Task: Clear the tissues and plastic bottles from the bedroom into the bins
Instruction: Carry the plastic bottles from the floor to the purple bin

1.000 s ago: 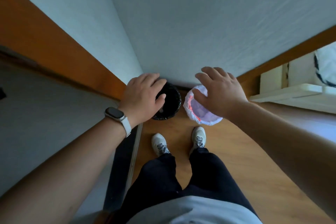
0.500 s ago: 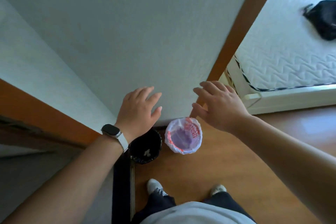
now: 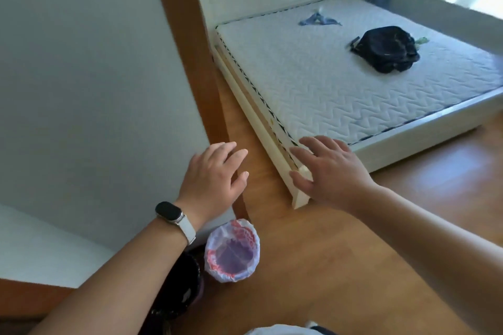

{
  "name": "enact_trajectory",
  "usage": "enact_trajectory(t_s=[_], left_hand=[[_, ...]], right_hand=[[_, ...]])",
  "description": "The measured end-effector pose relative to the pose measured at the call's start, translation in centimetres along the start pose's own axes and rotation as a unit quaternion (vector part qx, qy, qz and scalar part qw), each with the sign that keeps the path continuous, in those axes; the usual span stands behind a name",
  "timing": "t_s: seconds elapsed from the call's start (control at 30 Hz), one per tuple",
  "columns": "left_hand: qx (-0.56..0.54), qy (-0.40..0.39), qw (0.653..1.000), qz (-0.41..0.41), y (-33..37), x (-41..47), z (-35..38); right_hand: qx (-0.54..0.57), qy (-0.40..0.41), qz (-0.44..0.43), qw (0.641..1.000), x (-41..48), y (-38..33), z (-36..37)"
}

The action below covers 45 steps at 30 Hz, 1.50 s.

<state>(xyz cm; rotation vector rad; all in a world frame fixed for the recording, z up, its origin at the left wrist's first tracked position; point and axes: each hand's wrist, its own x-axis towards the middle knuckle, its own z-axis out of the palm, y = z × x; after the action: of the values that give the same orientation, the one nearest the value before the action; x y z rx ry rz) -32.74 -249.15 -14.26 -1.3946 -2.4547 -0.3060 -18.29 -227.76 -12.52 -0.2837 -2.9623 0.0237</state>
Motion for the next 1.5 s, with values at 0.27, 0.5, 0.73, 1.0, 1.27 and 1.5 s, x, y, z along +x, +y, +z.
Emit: enact_trajectory(t_s=[0.27, 0.5, 0.73, 1.0, 1.27, 1.5], left_hand=[[-0.055, -0.011, 0.992, 0.112, 10.1, 9.5, 2.3], [-0.063, -0.004, 0.982, 0.179, 15.8, 16.6, 4.1], [-0.104, 0.010, 0.959, 0.265, 19.4, 25.6, 9.6], [-0.175, 0.010, 0.918, 0.356, 23.5, 39.2, 16.1], [-0.195, -0.020, 0.871, 0.451, 28.2, 50.0, 20.1], [-0.239, -0.014, 0.829, 0.506, 35.3, 55.0, 22.0]], right_hand=[[0.002, 0.054, 0.082, 0.995, -5.4, 11.7, -1.9], [-0.011, 0.055, 0.159, 0.986, -7.6, 18.5, -2.8], [-0.031, 0.055, 0.251, 0.966, -7.3, 24.7, -2.5], [-0.107, 0.066, 0.362, 0.924, -3.7, 33.0, -2.7], [-0.131, 0.092, 0.457, 0.875, -1.1, 38.3, -2.3], [-0.120, 0.094, 0.521, 0.840, -3.3, 43.4, -2.8]])
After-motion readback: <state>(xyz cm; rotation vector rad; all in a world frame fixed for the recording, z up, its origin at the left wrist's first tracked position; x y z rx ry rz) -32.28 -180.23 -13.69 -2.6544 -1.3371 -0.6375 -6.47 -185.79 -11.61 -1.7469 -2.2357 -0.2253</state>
